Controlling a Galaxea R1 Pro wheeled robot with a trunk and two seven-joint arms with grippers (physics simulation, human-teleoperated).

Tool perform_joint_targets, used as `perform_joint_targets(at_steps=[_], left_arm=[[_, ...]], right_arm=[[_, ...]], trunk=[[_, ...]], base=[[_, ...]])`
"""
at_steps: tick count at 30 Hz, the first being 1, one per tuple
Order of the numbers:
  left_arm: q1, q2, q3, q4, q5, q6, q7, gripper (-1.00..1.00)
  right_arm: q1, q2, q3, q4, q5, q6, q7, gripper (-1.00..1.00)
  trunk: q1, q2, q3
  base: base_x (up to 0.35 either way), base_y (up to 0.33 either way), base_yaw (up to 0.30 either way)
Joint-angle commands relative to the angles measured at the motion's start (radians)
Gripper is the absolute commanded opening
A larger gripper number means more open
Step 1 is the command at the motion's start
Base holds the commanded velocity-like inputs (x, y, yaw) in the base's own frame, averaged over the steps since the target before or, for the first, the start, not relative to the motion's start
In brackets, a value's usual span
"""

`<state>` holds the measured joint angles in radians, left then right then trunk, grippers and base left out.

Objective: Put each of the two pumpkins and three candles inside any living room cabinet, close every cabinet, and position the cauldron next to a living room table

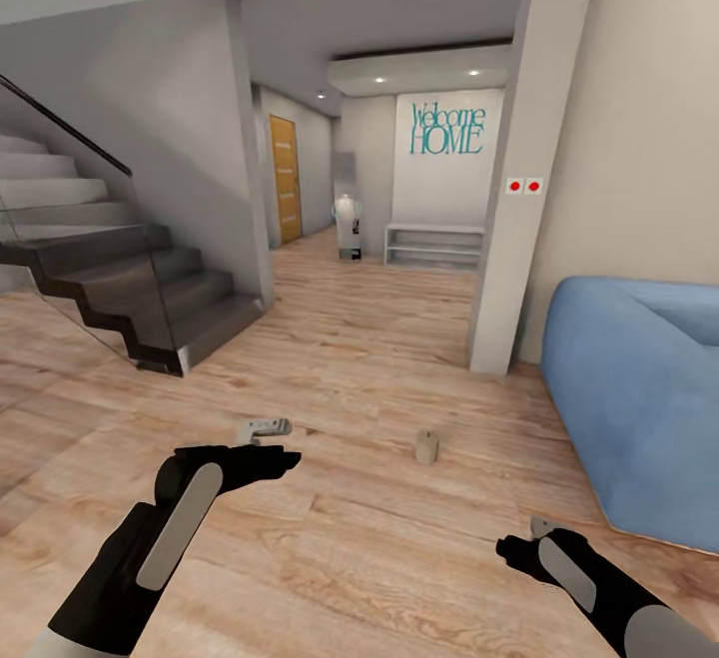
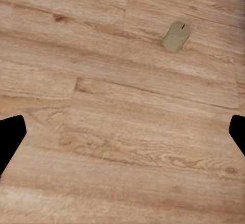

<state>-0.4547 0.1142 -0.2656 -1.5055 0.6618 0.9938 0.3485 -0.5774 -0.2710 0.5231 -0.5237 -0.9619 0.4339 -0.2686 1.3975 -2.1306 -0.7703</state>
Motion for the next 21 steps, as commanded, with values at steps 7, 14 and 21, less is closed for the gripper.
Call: perform_joint_targets(at_steps=[7,14,21], left_arm=[[-0.001,0.001,-0.001,0.0,0.01,0.002,0.01,1.0],[-0.001,0.0,-0.001,0.001,0.01,0.002,0.01,1.0],[-0.001,-0.001,-0.002,0.002,0.011,0.002,0.01,1.0]], right_arm=[[-0.001,0.01,0.008,0.009,-0.008,0.001,-0.011,1.0],[-0.003,0.082,0.009,0.058,-0.004,-0.021,-0.075,1.0],[-0.007,0.122,0.01,0.08,-0.003,-0.057,-0.122,1.0]], trunk=[[0.0,-0.001,-0.001],[0.0,-0.001,-0.001],[0.0,-0.001,-0.001]], base=[[0.328,0.0,0.0],[0.328,0.0,0.0],[0.328,0.0,0.0]])
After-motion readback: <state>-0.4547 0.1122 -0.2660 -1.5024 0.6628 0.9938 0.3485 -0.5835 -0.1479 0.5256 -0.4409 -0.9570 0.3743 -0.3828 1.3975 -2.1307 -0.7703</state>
